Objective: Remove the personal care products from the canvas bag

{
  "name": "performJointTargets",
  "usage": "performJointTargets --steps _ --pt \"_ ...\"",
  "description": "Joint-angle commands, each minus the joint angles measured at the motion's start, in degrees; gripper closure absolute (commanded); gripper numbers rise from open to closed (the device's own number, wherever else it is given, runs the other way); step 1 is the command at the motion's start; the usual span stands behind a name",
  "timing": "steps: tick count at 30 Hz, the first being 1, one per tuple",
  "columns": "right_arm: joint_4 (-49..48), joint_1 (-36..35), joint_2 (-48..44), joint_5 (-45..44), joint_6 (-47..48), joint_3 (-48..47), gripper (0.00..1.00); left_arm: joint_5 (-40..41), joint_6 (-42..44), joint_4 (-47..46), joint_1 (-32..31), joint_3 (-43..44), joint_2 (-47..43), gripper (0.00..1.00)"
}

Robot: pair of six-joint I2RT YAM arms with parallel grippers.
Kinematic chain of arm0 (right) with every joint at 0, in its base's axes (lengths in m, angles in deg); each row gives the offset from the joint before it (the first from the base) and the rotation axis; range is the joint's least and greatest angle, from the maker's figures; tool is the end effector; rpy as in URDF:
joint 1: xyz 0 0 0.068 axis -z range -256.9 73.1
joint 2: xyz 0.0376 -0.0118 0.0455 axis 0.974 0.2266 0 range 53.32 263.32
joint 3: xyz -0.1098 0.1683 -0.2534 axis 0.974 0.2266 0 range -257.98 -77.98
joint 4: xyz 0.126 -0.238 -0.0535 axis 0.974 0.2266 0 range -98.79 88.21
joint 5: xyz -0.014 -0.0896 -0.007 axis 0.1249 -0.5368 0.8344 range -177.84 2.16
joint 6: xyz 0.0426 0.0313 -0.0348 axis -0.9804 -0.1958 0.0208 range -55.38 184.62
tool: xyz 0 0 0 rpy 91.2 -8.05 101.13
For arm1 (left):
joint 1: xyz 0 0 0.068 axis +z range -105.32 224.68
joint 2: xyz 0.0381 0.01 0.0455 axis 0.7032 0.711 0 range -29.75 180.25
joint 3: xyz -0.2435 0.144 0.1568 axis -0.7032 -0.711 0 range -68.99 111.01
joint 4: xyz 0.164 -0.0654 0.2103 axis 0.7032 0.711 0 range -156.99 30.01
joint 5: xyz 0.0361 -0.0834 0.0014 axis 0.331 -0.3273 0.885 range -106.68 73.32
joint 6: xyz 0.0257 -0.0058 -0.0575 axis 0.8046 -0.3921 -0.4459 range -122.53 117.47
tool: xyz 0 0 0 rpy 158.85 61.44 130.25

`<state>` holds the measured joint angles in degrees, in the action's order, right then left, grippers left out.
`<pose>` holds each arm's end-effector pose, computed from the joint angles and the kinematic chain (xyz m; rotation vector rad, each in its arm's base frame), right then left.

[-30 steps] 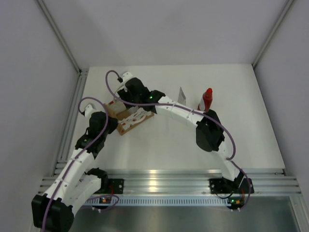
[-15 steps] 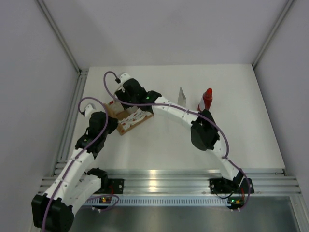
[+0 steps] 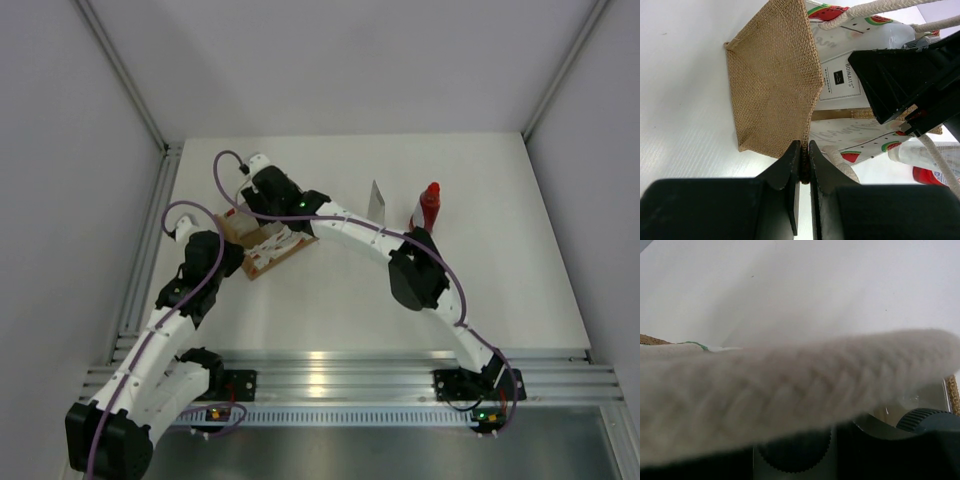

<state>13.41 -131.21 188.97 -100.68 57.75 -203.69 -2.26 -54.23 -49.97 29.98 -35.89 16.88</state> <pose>0.3671 0.4926 0.2842 -0.7380 2.0103 0.3942 0.1705 -0.0323 0.2795 -0.8141 1.9525 -0.4364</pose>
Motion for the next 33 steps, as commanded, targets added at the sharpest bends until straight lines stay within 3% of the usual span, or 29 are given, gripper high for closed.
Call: performJointTargets --steps 1,8,19,33 --pt "-0.6 0.2 1.1 -0.5 -0.1 -1.4 0.67 0.6 0.6 -1.1 0.1 -0.6 -0.7 1.0" --pt "-2.6 -1.0 -1.7 -0.2 0.0 0.0 0.99 0.4 0.5 -1.0 0.1 -0.7 -0.7 1.0" --pt "-12.2 -1.9 -12.4 3.9 -2.4 8.4 1.0 0.7 0.5 -1.1 0.1 -0.8 -1.2 1.0" --pt "-13.0 -2.9 -17.7 5.9 -0.8 9.5 1.0 0.8 0.3 -1.1 0.1 -1.5 -1.8 1.0"
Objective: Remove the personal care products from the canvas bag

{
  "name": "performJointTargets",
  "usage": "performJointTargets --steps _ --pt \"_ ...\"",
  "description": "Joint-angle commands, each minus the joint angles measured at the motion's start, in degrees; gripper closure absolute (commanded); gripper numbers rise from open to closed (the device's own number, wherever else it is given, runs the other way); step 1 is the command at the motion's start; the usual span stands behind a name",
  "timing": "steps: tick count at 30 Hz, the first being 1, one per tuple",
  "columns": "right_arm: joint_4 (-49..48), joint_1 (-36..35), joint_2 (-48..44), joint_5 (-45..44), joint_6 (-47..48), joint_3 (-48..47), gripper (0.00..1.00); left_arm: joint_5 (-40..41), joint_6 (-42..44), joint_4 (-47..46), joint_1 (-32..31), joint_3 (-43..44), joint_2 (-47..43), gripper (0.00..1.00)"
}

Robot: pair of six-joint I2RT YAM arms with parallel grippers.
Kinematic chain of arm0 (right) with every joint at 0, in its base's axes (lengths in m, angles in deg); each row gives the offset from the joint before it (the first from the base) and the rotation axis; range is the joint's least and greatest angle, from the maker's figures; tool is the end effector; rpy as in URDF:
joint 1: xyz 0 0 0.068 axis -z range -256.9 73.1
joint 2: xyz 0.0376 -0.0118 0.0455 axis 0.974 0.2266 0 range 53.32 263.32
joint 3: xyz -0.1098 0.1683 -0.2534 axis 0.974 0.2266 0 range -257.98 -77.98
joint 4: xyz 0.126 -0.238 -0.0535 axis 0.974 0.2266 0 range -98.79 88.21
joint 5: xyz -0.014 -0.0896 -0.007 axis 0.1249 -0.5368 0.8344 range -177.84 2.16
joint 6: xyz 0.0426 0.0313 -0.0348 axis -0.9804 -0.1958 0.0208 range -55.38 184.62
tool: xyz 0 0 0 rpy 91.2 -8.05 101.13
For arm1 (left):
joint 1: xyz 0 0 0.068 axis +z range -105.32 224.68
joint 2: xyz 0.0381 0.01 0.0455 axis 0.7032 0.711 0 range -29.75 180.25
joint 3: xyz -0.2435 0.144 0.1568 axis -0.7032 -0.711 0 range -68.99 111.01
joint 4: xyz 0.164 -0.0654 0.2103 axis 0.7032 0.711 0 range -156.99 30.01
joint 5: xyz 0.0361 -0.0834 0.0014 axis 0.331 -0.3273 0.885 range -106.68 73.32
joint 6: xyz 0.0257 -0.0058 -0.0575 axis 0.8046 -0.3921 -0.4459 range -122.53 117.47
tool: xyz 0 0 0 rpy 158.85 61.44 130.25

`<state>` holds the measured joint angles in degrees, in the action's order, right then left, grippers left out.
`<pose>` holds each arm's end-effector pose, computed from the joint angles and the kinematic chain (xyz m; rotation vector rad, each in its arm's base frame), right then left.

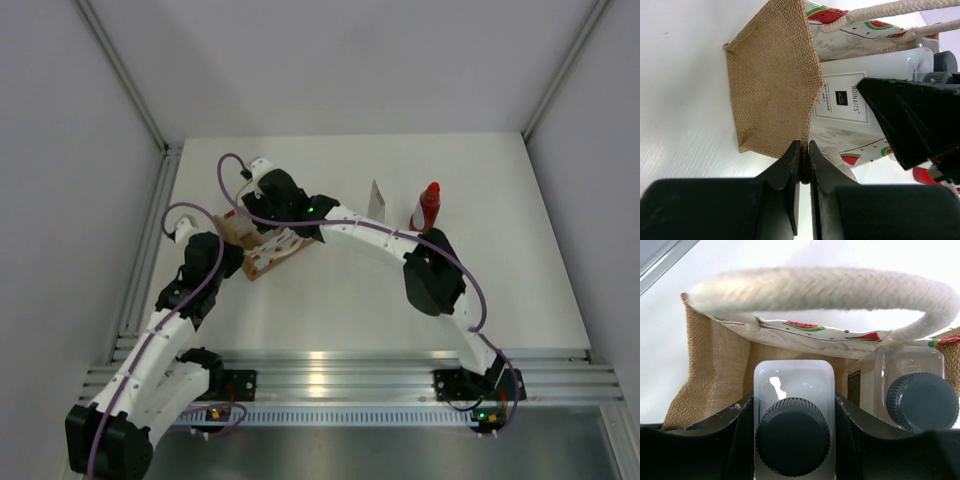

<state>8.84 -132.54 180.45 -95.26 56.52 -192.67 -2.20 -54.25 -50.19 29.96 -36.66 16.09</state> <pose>0.3339 0.4772 0.3070 -0.7873 1.9859 0.5324 0.1677 -0.0315 0.2770 -0.8138 1.9482 -0.4382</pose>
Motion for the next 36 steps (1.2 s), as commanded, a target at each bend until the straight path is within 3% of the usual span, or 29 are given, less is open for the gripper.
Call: performJointTargets --steps 1,26,36 --pt "-8.5 -1.8 -10.0 0.0 0.9 -1.4 1.0 0.7 0.1 -0.8 0.1 -0.6 -1.0 1.0" --pt "2.4 -3.3 -27.1 -10.1 5.8 -0.8 1.0 1.7 -0.8 -0.9 0.1 -0.7 -0.1 1.0" --pt "4.3 4.2 -35.5 -12.0 4.8 5.3 1.0 0.7 -1.0 -0.9 0.1 -1.0 -0.6 1.0"
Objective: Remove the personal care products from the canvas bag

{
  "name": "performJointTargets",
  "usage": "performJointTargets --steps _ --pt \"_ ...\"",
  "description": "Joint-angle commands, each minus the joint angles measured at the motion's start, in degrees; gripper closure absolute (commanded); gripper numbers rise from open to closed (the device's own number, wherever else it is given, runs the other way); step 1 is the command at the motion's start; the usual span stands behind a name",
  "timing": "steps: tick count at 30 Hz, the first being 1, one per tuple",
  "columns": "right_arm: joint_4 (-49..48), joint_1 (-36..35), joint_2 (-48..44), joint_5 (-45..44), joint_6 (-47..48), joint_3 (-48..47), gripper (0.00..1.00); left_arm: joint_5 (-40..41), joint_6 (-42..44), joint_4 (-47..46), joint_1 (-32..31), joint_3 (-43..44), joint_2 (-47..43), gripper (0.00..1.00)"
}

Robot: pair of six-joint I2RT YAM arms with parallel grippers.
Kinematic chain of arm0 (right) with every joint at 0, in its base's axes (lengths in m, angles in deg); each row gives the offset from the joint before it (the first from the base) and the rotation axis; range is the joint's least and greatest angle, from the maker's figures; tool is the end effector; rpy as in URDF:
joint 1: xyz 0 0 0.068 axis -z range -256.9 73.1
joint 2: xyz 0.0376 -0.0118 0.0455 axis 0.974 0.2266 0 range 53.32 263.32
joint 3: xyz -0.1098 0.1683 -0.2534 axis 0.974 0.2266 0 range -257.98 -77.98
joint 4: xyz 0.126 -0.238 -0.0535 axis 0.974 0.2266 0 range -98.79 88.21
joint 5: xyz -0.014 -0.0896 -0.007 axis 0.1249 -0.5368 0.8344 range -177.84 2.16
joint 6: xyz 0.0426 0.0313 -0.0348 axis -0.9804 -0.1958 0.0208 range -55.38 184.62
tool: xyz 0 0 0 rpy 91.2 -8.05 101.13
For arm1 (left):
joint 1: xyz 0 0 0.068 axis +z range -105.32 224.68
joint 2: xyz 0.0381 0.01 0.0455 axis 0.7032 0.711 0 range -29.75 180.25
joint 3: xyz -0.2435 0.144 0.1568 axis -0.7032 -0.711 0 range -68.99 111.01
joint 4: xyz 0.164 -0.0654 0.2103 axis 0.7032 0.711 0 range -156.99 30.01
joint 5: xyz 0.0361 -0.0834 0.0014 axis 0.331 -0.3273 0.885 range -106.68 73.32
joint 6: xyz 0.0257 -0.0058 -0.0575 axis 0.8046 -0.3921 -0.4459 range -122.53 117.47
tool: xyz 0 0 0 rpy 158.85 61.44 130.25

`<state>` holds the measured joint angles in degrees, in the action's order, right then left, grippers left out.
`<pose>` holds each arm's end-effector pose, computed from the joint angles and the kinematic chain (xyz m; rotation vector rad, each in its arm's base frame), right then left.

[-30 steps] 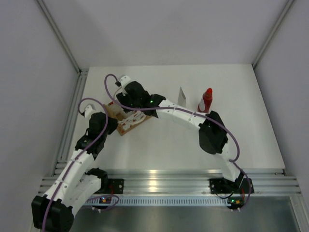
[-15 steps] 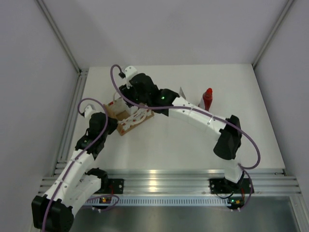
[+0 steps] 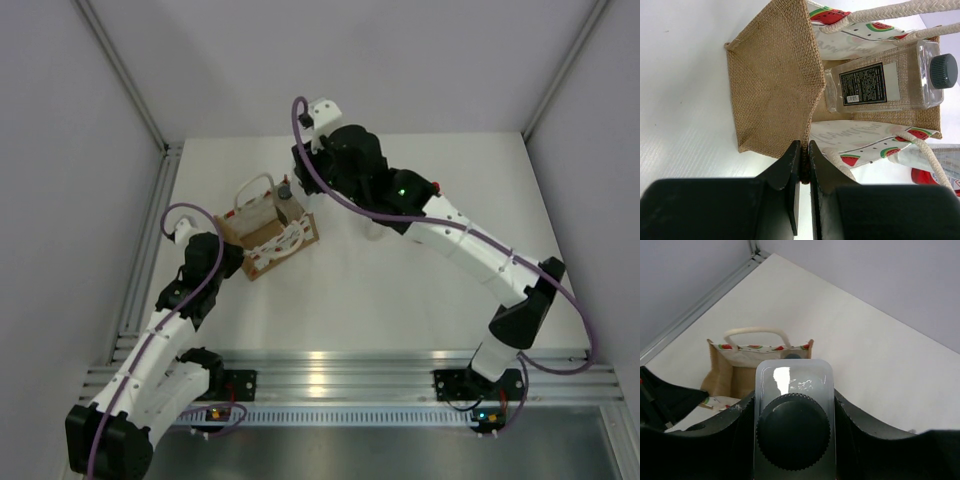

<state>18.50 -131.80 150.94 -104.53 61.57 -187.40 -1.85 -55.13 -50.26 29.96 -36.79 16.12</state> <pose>0.2526 0.3351 0.5062 -0.6200 1.7454 0.4421 0.1677 -0.0312 0.2763 -0.8323 1.9415 -0.4406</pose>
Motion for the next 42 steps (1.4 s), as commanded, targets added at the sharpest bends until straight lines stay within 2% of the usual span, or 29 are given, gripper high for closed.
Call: performJointTargets --steps 1,7,11,22,28,30,31,33,34,36,37,40,41,42 --pt "-5.1 4.1 -6.4 -2.0 -0.8 1.8 1.0 0.4 -0.1 -0.8 0.1 -0.8 -0.8 1.0" --pt "-4.9 6.5 -11.2 -4.1 -1.0 11.1 1.0 0.6 0.3 -0.7 0.1 -1.0 -1.7 1.0" --pt "-5.1 9.6 -13.6 -1.2 -3.9 20.9 1.0 0.4 -0.1 -0.7 0.2 -1.0 -1.3 1.0" --pt "-21.7 11.1 -17.6 6.8 -5.9 45.7 1.0 0.4 0.3 -0.7 0.1 -1.0 -0.9 1.0" --pt "-24.1 11.6 -17.9 6.5 -7.0 50.7 1.0 0.7 0.7 -0.7 0.1 -0.8 -1.0 1.0" --pt "-24.0 12.1 -17.4 6.4 -7.8 51.2 0.84 0.7 0.7 -0.7 0.2 -0.9 -1.0 1.0" --pt "-24.0 12.2 -17.3 6.4 -7.8 51.7 0.73 0.6 0.8 -0.8 0.1 -1.0 -0.9 1.0" --pt "-24.0 12.2 -17.3 6.4 -7.9 51.9 0.59 0.6 0.8 -0.7 0.1 -1.0 -0.7 1.0" --pt "-24.0 12.3 -17.3 6.3 -7.8 51.9 0.47 0.6 0.8 -0.7 0.1 -1.0 -0.7 1.0" --pt "-23.9 12.3 -17.8 6.4 -7.4 51.9 0.36 0.6 0.8 -0.7 0.1 -1.1 -0.8 1.0" --pt "-23.8 12.3 -18.0 6.3 -7.2 51.7 0.23 0.6 0.9 -0.7 0.1 -1.1 -0.9 1.0" --pt "-22.1 12.3 -18.3 6.1 -6.2 50.2 0.19 0.7 1.0 -0.7 0.1 -1.1 -0.9 1.0" --pt "-21.7 12.3 -18.3 6.0 -6.0 49.7 0.13 0.8 1.0 -0.7 0.2 -1.2 -1.0 1.0" --pt "-21.1 12.3 -18.4 5.9 -5.6 48.7 0.12 0.8 1.0 -0.7 0.1 -1.2 -1.0 1.0"
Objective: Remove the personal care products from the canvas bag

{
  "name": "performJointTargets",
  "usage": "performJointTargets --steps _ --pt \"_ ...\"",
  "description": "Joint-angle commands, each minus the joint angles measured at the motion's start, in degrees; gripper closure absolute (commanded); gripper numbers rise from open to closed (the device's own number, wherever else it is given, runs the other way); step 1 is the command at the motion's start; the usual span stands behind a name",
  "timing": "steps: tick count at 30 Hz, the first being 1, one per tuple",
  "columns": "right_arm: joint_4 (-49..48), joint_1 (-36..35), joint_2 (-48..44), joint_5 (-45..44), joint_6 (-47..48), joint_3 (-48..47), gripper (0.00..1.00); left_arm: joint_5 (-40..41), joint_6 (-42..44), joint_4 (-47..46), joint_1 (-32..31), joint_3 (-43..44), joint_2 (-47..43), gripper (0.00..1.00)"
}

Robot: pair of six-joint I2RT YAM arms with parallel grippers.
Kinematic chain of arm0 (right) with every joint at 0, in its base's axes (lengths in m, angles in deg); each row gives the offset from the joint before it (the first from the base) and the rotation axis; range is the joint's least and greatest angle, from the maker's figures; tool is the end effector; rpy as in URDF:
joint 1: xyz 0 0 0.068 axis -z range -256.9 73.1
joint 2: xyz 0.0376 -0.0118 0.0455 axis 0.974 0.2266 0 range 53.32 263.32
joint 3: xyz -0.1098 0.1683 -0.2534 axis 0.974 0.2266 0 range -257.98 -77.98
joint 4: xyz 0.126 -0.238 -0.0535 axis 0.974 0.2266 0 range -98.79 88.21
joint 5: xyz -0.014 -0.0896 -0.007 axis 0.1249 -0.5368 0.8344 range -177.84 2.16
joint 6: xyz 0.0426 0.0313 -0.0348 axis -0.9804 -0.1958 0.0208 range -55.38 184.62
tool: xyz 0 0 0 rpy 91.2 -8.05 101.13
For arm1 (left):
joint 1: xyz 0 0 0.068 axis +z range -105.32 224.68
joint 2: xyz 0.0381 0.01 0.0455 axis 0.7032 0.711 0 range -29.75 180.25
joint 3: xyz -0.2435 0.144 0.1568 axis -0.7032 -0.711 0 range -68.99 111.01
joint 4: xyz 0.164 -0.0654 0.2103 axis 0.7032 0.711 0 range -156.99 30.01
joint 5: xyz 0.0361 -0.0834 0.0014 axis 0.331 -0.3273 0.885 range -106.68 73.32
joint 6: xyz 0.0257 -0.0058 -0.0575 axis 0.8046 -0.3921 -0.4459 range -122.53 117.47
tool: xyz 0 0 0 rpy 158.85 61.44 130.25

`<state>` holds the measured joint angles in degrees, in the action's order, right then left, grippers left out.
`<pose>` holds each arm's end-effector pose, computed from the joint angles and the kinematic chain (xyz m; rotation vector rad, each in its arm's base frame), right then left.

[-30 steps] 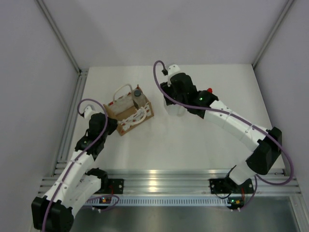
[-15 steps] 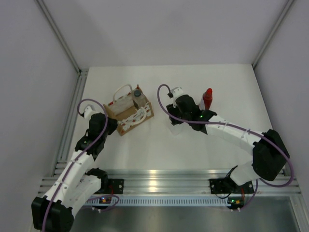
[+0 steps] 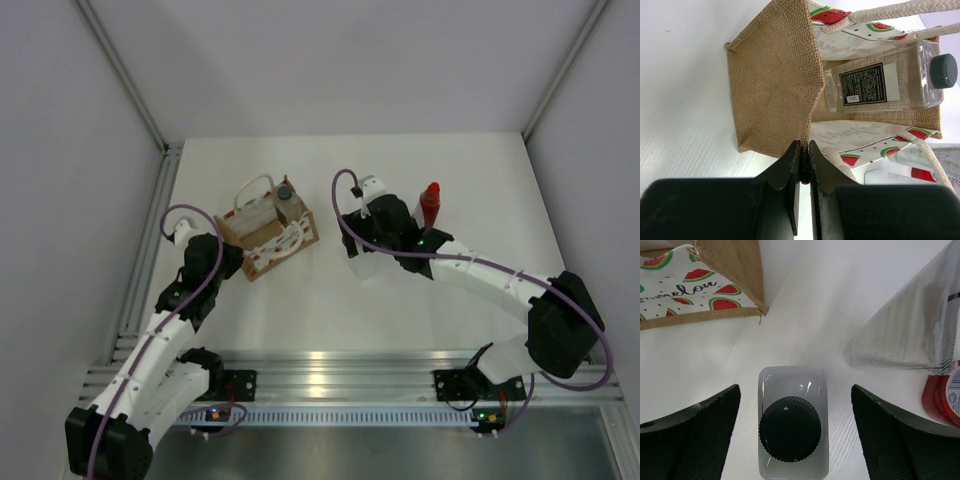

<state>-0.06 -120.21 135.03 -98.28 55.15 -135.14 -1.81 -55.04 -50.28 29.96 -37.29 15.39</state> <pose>0.2511 0.2246 0.3063 -0.5261 2.0953 0.3412 0.1652 -0.0305 0.2750 -0.8302 1.9377 -0.4415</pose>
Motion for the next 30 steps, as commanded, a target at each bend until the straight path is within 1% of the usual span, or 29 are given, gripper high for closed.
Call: performJointTargets --steps 1,8,11,13,15,17,19,21,22,25,30 --pt "-1.6 0.7 -2.6 -0.4 1.1 -4.1 0.11 0.8 0.9 -0.8 0.1 -0.8 -0.2 1.0" --pt "1.2 0.5 -4.9 -0.1 2.9 -9.0 0.1 0.8 1.1 -0.8 0.1 -1.0 -0.4 1.0" --pt "1.3 0.2 -4.2 0.7 4.0 -11.9 0.1 0.8 1.0 -0.7 0.1 -0.9 -0.6 1.0" --pt "1.2 0.0 -3.1 2.8 4.3 -14.6 0.1 0.8 1.0 -0.8 0.1 -0.9 -0.7 1.0" --pt "1.3 -0.4 -0.4 6.2 4.4 -18.0 0.11 0.8 1.0 -0.7 0.1 -0.9 -0.8 1.0" --pt "1.5 -0.9 2.9 7.3 4.0 -20.7 0.12 0.9 1.0 -0.6 0.1 -0.9 -0.7 1.0" --pt "3.2 -1.3 5.6 8.2 3.8 -25.4 0.16 1.0 1.0 -0.8 0.1 -0.9 -0.7 1.0" --pt "5.4 -2.0 10.4 9.0 3.7 -30.6 0.18 1.2 0.9 -0.8 0.1 -0.9 -0.6 1.0" --pt "6.2 -2.2 11.8 9.1 3.5 -32.2 0.21 1.3 0.9 -0.7 0.1 -0.9 -0.5 1.0" --pt "7.6 -3.4 18.4 9.2 3.0 -37.5 0.25 1.6 0.9 -0.7 0.1 -1.1 -0.2 1.0" --pt "9.4 -5.3 25.2 6.8 2.6 -45.6 0.26 1.6 1.2 -0.7 0.1 -0.9 0.5 1.0"
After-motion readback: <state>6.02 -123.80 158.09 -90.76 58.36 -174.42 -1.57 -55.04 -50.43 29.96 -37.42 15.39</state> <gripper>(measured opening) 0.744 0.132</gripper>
